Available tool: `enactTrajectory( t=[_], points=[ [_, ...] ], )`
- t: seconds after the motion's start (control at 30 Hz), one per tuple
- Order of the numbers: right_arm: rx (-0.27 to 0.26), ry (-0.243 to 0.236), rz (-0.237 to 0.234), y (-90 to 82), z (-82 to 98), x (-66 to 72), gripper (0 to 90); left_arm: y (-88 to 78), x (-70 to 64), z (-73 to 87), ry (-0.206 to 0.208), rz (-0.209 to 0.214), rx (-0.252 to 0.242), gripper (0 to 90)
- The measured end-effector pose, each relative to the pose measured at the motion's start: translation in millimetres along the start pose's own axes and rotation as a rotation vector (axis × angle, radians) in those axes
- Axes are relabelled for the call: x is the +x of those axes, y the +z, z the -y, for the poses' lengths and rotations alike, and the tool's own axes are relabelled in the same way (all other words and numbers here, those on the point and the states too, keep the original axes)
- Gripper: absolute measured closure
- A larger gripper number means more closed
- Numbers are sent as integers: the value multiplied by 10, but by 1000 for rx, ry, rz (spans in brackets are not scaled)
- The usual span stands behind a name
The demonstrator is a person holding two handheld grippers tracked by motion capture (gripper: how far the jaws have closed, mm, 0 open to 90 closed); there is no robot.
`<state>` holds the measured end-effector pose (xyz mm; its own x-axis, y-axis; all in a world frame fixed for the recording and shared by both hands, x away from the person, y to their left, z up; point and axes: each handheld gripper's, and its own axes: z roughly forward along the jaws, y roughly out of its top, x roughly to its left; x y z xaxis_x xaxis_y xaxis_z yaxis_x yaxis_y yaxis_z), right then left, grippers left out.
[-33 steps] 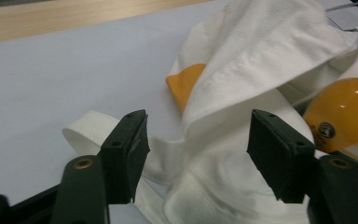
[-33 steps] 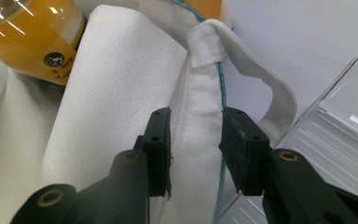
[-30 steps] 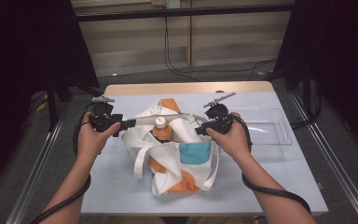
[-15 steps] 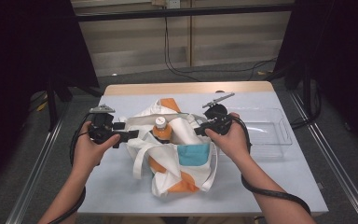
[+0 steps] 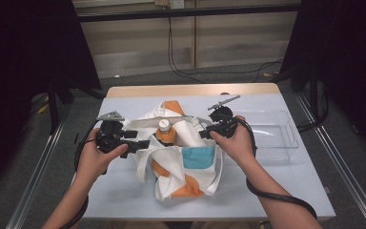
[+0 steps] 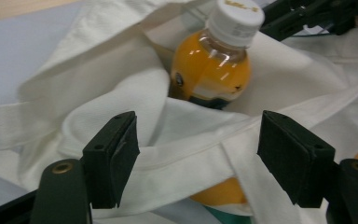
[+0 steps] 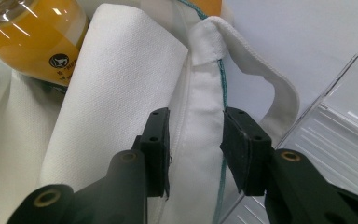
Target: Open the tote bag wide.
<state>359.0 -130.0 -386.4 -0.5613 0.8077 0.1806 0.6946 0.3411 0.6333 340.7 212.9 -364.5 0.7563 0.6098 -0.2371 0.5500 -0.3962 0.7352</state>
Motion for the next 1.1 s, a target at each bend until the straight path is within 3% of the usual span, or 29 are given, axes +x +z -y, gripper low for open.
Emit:
enactTrajectory(
  t=[0.27, 0.47, 0.63, 0.73, 0.83, 0.97, 1.1],
  points=[
    [5, 12, 1, 9, -9, -17, 620, -27, -132, -23, 32, 39, 15, 285],
    [6, 25, 3, 17, -16, -39, 618, -5, -230, -13, 61, 91, 23, 285],
    [9, 30, 6, 23, -22, -28, 617, 73, -243, 26, 78, 91, 49, 307],
    [9, 27, 5, 28, -26, -24, 614, 116, -247, 52, 94, 79, 58, 346],
    [8, 25, 6, 34, -28, -27, 606, 133, -262, 63, 115, 94, 62, 446],
    [20, 28, 9, 39, -38, -30, 583, 138, -265, 60, 157, 67, 89, 576],
    [16, 14, 38, 14, -88, -58, 505, 114, -269, 47, 186, 64, 91, 588]
  ],
)
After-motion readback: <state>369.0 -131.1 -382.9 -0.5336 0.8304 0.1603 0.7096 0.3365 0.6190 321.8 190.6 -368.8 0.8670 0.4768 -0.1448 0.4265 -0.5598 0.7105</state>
